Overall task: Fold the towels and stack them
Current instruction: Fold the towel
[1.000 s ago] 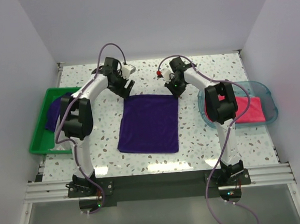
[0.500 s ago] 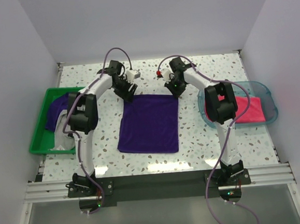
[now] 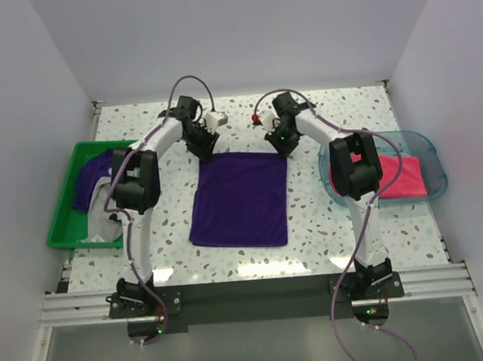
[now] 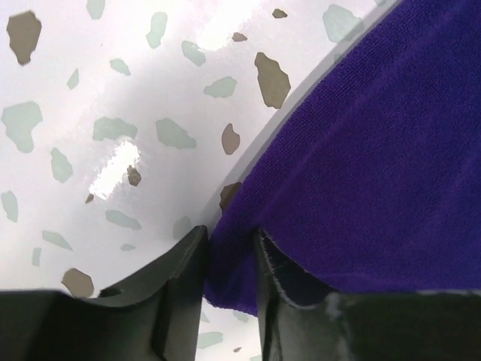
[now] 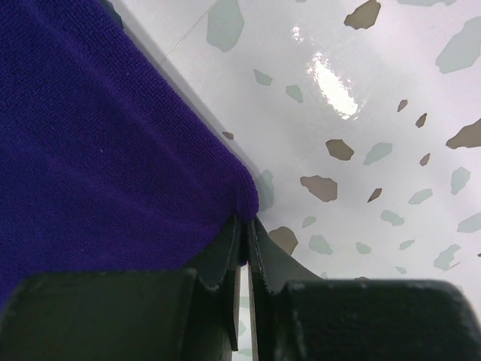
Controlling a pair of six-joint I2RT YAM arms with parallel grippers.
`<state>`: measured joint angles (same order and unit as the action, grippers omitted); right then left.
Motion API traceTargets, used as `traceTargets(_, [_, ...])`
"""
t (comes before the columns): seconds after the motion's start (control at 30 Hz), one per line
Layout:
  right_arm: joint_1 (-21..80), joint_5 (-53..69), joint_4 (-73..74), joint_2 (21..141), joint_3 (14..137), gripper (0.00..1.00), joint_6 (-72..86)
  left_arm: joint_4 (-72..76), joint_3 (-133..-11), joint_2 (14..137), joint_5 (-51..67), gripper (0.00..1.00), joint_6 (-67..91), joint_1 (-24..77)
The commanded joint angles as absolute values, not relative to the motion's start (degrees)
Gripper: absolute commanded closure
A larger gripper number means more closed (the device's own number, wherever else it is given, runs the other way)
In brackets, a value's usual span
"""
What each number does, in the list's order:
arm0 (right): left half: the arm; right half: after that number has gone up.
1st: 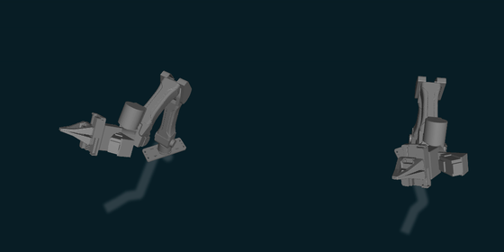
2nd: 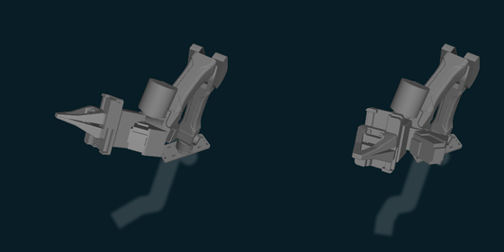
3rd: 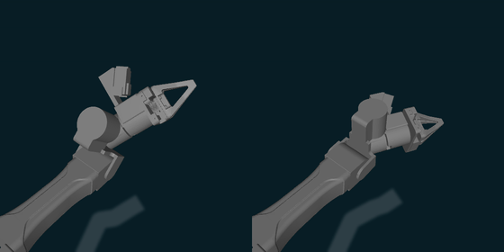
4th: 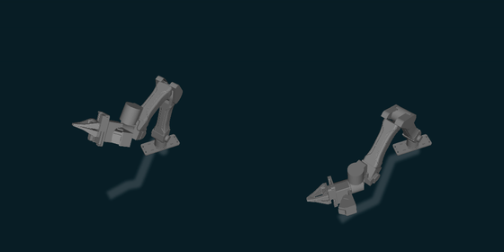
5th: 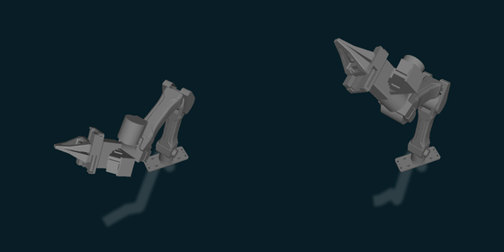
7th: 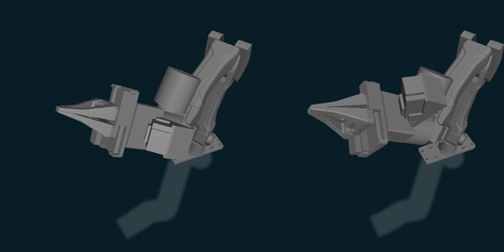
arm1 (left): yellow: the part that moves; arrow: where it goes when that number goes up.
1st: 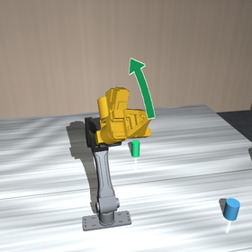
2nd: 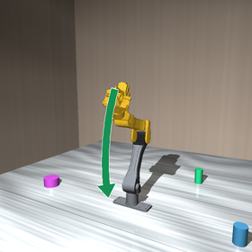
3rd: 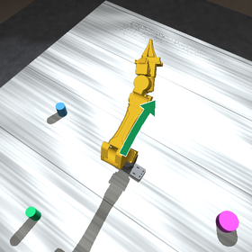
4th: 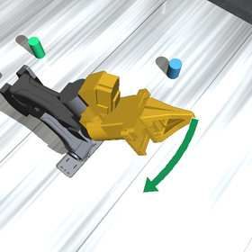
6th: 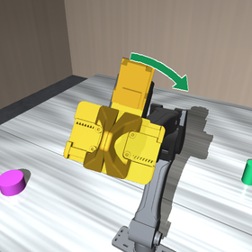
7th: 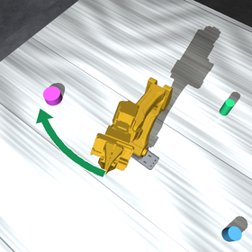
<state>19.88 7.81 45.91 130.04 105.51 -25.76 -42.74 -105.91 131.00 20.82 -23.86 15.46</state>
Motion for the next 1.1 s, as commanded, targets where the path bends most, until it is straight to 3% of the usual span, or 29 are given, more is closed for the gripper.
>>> traceTargets(0.0, [20.5, 6.7, 47.0, 131.1, 104.9, 0.94, -25.7, -47.7, -107.3, 135.7, 21.8, 0.67, -25.4, 16.0])
traceTargets(0.07, [20.6, 6.6, 46.9, 131.1, 105.4, 0.94, -25.6, -48.5, -108.6, 136.4, 21.6, 0.79, -25.6, 15.9])
traceTargets(0.1, [20.7, 6.5, 46.8, 131.3, 105.6, 0.94, -25.6, -48.7, -108.9, 136.9, 21.5, 0.91, -25.7, 16.0])
traceTargets(0.17, [20.7, 6.0, 46.9, 131.4, 106.8, 0.99, -25.5, -49.0, -109.6, 136.9, 21.2, 1.0, -25.8, 16.0])
traceTargets(0.37, [20.9, 3.3, 45.7, 128.2, 113.0, 1.0, -24.0, -45.6, -111.6, 131.3, 18.6, 1.0, -24.8, 15.9])
traceTargets(0.6, [21.2, -4.7, 41.3, 120.0, 120.9, 1.0, -23.4, -39.4, -116.5, 119.3, 4.2, 1.0, -20.9, 15.8])
traceTargets(0.77, [21.6, -5.7, 37.9, 113.0, 123.2, 1.0, -24.4, -32.6, -116.9, 110.8, 0.2, 1.0, -18.8, 16.1])
traceTargets(1.07, [22.8, -8.7, 31.6, 100.3, 114.3, 1.0, -27.1, -16.1, -97.4, 91.4, -12.0, 1.0, -14.2, 20.6])
